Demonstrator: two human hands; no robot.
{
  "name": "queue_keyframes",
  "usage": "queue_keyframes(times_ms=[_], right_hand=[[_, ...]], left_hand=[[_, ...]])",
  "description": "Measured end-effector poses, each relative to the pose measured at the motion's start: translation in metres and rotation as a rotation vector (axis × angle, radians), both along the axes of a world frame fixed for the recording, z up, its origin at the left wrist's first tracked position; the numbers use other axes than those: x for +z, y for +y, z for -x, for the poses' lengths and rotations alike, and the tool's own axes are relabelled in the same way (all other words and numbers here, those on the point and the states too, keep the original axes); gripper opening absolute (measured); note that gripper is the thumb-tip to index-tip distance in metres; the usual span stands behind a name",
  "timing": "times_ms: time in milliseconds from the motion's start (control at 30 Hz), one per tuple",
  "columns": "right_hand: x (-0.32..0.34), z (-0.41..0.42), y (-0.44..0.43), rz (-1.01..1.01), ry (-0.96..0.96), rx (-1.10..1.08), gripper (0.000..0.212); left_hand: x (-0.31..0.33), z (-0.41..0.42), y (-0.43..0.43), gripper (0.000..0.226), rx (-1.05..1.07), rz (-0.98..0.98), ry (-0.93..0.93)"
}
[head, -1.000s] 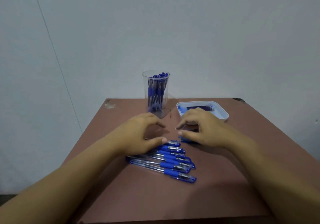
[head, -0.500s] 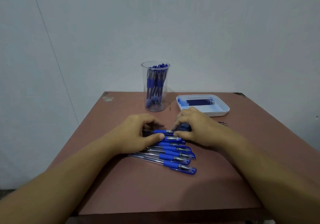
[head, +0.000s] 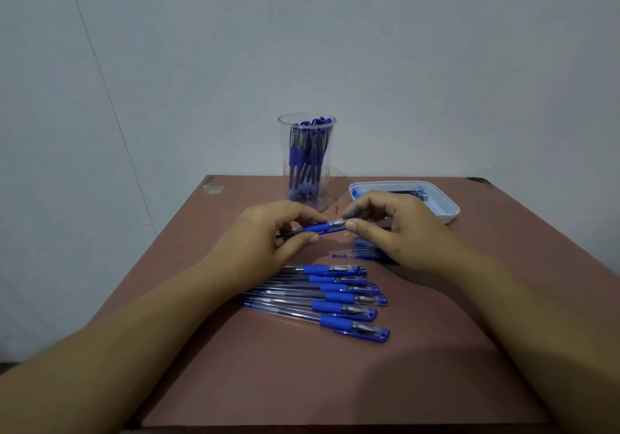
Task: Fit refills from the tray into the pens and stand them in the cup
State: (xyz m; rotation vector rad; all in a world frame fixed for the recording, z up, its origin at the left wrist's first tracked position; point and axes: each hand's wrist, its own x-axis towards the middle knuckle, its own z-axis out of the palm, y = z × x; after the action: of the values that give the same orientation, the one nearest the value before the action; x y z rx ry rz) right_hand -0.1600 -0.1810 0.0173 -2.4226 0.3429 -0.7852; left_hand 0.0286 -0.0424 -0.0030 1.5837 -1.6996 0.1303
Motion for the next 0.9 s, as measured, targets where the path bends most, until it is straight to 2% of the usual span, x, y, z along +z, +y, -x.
queue_keyframes(times_ms=[200,500,733,900], right_hand=[[-0.0027,-0.0021,0.0033,-0.038,-0.043,0.041,0.01],[-0.0012,-0.0005,0.0024,0.044,-0.056,0.027,0.029],[-0.0002,0.0011,0.0015,0.129,-0.048,-0.005,0.032],[0.002,0.0017,0.003,0.173,-0.08,0.006,0.036]], left_hand=[[-0.0006,0.0005,-0.0025,0.023,-0.016,0.066,-0.096],[-0.0042,0.006,-0.0042,0.028,0.011,0.019,-0.145],[-0.0045,0.0055,-0.0055,0.033,-0.032,-0.049,-0.084],[-0.0001,0.0063,-0.002,0.033,-0.085,-0.104,0.033]])
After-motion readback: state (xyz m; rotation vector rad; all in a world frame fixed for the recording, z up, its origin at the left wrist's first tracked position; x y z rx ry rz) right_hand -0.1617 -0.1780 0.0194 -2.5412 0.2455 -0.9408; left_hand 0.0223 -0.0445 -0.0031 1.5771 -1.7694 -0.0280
